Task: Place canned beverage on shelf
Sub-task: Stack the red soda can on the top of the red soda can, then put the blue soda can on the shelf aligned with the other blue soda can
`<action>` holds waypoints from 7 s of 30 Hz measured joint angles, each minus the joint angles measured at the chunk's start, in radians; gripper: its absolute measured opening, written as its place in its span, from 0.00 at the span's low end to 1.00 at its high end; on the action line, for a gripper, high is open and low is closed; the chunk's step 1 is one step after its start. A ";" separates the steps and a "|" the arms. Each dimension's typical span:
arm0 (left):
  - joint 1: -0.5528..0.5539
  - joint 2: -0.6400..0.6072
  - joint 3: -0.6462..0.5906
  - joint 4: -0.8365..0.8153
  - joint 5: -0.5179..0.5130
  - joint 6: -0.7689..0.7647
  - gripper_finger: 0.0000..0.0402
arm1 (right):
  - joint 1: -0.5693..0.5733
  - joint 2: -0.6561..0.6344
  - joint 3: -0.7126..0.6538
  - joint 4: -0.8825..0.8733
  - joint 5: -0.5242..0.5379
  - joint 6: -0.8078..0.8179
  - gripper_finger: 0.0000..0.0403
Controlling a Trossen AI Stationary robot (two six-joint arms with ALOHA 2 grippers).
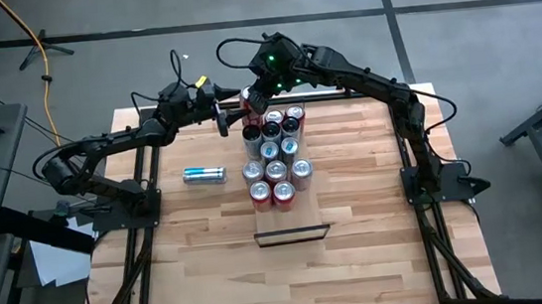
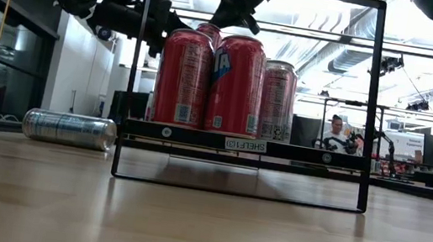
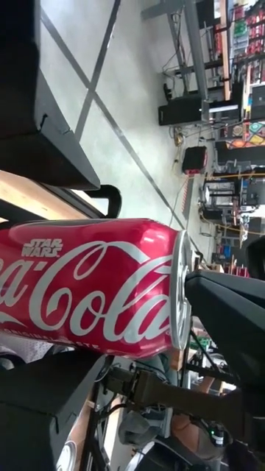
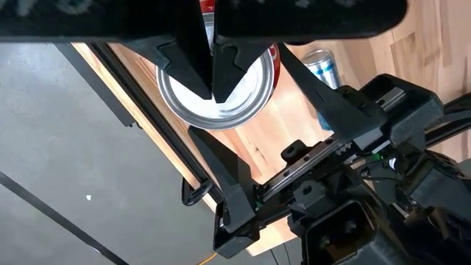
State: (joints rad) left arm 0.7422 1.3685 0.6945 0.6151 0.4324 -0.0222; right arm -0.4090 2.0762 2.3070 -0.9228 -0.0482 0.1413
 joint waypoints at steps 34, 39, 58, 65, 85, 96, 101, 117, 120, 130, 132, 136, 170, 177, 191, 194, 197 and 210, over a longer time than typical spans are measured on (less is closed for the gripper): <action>0.005 -0.026 0.002 -0.069 0.062 -0.010 0.75 | 0.000 0.000 0.000 0.001 -0.014 0.000 0.00; 0.023 -0.075 0.002 -0.119 0.063 0.017 0.75 | 0.000 0.000 0.000 0.003 -0.013 0.000 0.00; 0.055 -0.303 0.002 -0.471 -0.114 0.169 0.72 | 0.000 0.001 0.000 0.007 -0.012 0.000 0.00; 0.046 -0.242 0.002 -0.503 -0.142 0.165 0.36 | -0.001 0.001 0.000 0.008 -0.012 0.000 0.00; -0.015 -0.176 0.002 -0.407 -0.098 0.146 0.00 | -0.003 -0.001 0.001 0.007 -0.010 -0.027 0.00; -0.046 -0.126 0.002 -0.407 -0.114 0.146 0.00 | -0.004 -0.002 0.001 0.007 -0.009 -0.030 0.00; -0.050 -0.105 0.002 -0.411 -0.121 0.146 0.00 | -0.004 -0.002 0.001 0.007 -0.010 -0.047 0.00; -0.049 -0.106 0.002 -0.412 -0.123 0.156 0.00 | -0.004 -0.003 0.002 0.040 -0.066 -0.097 0.00; -0.049 -0.107 0.002 -0.419 -0.123 0.158 0.00 | -0.009 -0.008 0.002 0.041 -0.067 -0.097 0.00; -0.033 -0.112 0.002 -0.435 -0.122 0.173 0.00 | -0.012 -0.032 0.003 0.074 -0.073 -0.100 0.00; -0.027 -0.113 0.002 -0.435 -0.123 0.173 0.00 | -0.012 -0.033 0.003 0.073 -0.073 -0.098 0.00; -0.014 -0.131 0.002 -0.440 -0.122 0.174 0.00 | -0.012 -0.036 0.003 0.074 -0.073 -0.098 0.00; -0.473 -0.513 0.234 -1.519 -0.524 0.042 0.40 | -0.137 -0.285 0.003 -0.289 -0.080 -0.361 0.00; -0.459 -0.369 0.236 -1.607 -0.523 0.079 0.69 | -0.137 -0.286 0.003 -0.343 -0.085 -0.386 0.00; -0.363 -0.032 0.236 -1.651 -0.521 0.314 0.80 | -0.141 -0.286 0.003 -0.532 -0.086 -0.413 0.00; -0.354 0.008 0.232 -1.659 -0.520 0.329 0.80 | -0.141 -0.286 0.003 -0.576 -0.088 -0.414 0.00; -0.354 0.023 0.195 -1.653 -0.520 0.340 0.80 | -0.141 -0.293 0.003 -0.591 -0.100 -0.423 0.00; -0.354 0.027 0.071 -1.482 -0.594 0.283 0.80 | -0.138 -0.333 0.003 -0.559 -0.144 -0.430 0.00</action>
State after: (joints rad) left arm 0.3878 1.3958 0.7650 -0.8671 -0.1613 0.2608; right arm -0.5472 1.7435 2.3100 -1.4822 -0.1919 -0.2882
